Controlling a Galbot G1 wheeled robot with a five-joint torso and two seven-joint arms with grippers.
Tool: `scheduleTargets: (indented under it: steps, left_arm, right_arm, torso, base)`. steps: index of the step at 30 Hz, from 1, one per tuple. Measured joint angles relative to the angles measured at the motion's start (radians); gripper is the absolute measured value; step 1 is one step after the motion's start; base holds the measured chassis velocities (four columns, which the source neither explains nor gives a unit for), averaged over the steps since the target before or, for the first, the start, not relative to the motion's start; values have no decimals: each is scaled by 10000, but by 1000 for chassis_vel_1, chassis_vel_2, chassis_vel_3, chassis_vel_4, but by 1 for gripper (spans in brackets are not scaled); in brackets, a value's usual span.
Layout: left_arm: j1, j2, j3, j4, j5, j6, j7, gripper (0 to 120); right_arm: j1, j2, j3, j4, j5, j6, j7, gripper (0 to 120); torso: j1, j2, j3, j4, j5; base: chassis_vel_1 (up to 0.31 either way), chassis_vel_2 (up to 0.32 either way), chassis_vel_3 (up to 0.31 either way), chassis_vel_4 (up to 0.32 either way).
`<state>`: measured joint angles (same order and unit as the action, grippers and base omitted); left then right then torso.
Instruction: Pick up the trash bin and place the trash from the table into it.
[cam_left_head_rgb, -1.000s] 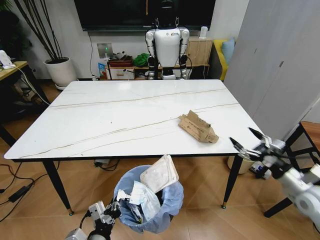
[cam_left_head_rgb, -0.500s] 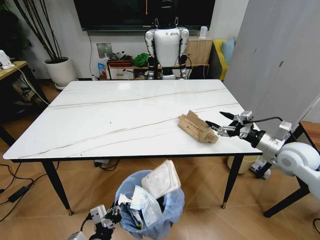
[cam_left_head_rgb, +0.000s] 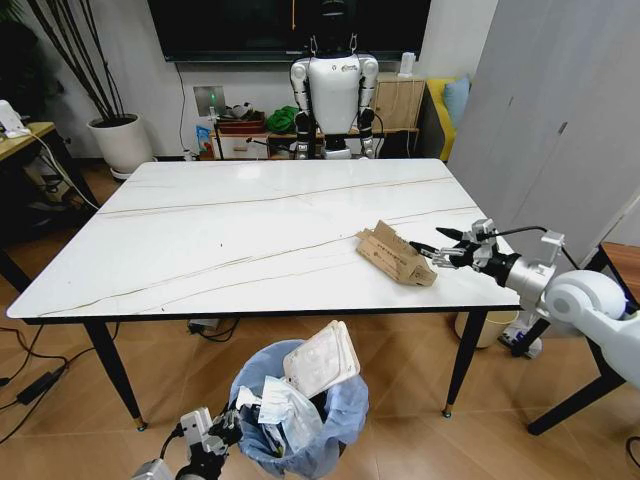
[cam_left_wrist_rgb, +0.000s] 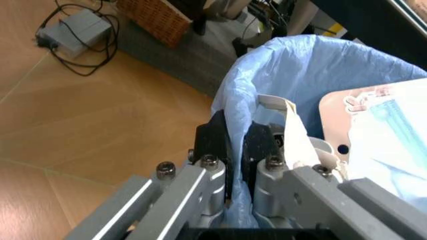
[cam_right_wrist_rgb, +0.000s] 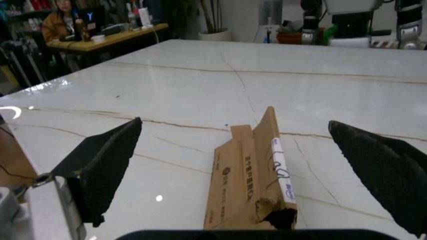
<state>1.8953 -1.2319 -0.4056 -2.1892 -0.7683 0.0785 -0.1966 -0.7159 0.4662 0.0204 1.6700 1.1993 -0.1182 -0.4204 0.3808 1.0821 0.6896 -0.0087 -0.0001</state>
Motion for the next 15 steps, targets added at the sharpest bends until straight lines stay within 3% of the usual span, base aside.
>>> scheduleTargets:
  steps: [8, 10, 15]
  left_arm:
    - [13, -14, -69, -78, -17, -5, 0, 0]
    - [1, -93, -99, -86, -23, -12, 8, 0]
    - [-12, -212, -132, -52, -23, -24, 30, 0]
  right_arm:
    - [1891, 372, -2044, -931, 322, -464, -240, 100]
    - [2901, 743, -3119, -1667, 216, -621, -515, 100]
    - [3788, 1225, -3813, -2429, 96, -675, -751, 100]
  torso:
    - [0, 0, 0, -1, 0]
    - [0, 0, 1, 0, 1]
    - [0, 0, 1, 1, 0]
  base:
    - [0, 0, 0, 0]
    - [0, 0, 0, 0]
    - [0, 0, 0, 0]
